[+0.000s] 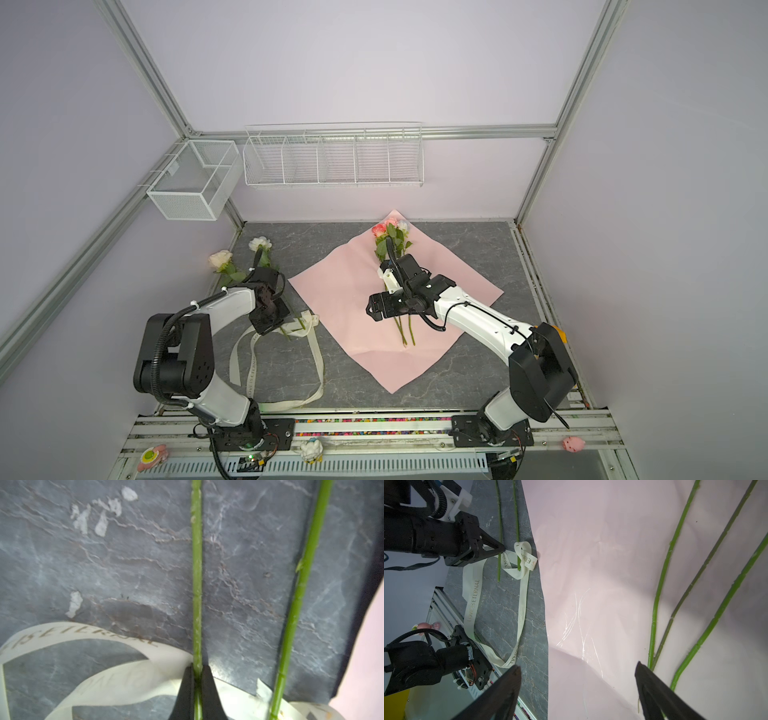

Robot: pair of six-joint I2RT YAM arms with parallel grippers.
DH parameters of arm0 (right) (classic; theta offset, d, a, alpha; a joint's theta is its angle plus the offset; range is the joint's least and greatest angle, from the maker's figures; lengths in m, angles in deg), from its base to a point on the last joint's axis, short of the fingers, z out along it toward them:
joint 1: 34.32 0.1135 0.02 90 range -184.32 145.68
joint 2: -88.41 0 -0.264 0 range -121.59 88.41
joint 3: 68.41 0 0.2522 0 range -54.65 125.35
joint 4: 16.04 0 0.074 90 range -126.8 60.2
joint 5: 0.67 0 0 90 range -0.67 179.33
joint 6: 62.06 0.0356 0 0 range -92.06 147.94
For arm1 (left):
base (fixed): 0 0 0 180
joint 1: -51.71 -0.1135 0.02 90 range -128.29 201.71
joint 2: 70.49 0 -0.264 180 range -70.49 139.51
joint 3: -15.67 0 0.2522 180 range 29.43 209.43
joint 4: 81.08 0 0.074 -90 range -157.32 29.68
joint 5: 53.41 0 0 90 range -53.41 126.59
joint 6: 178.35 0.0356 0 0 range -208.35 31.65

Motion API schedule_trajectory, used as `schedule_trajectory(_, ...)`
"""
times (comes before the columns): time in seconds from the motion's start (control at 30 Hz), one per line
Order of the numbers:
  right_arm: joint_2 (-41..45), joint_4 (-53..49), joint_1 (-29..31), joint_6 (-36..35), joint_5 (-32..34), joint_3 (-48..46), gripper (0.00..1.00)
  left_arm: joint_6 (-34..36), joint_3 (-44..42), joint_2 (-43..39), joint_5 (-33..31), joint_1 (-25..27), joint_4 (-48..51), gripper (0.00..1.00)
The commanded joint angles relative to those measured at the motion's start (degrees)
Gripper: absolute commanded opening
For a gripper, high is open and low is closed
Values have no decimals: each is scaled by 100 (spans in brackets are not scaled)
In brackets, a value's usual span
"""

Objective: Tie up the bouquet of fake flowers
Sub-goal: 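Grasp a white rose stem with the left gripper and lift it, then lay the white rose on the paper with the others and open the left gripper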

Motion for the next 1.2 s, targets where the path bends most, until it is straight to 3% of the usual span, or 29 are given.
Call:
schedule_trajectory(0.0, 75, -135, 37, -97, 177, 9, 89, 38, -71, -111, 99, -20, 158, 4)
schedule_trajectory(0.3, 599, -158, 38, 104, 1080, -269, 89, 195, -66, -1393, -96, -20, 742, 3)
schedule_trajectory(0.47, 954, -282, -48, 419, 1978, -468, 89, 326, -88, -1845, 355, 93, 768, 0)
schedule_trajectory(0.6, 1239, -302, -358, 529, 1933, -650, 89, 386, 52, -2021, 0, 402, 994, 0)
schedule_trajectory(0.67, 1351, -306, -436, 575, 2012, -739, 89, 343, 2, -2089, 182, 511, 852, 0)
schedule_trajectory(0.77, 1563, -285, -591, 721, 2106, -915, 89, 120, 0, -2203, 398, 1002, 551, 0)
schedule_trajectory(0.9, 1829, -348, -960, 970, 2146, -1142, 89, -270, 106, -2058, 425, 2039, -104, 0)
schedule_trajectory(1.03, 2059, -427, -1229, 1099, 2059, -1332, 89, -441, 584, -1383, 356, 2996, -568, 0)
schedule_trajectory(1.17, 2243, -325, -1265, 1108, 1907, -1496, 89, -432, 1195, -420, 561, 3610, -879, 0)
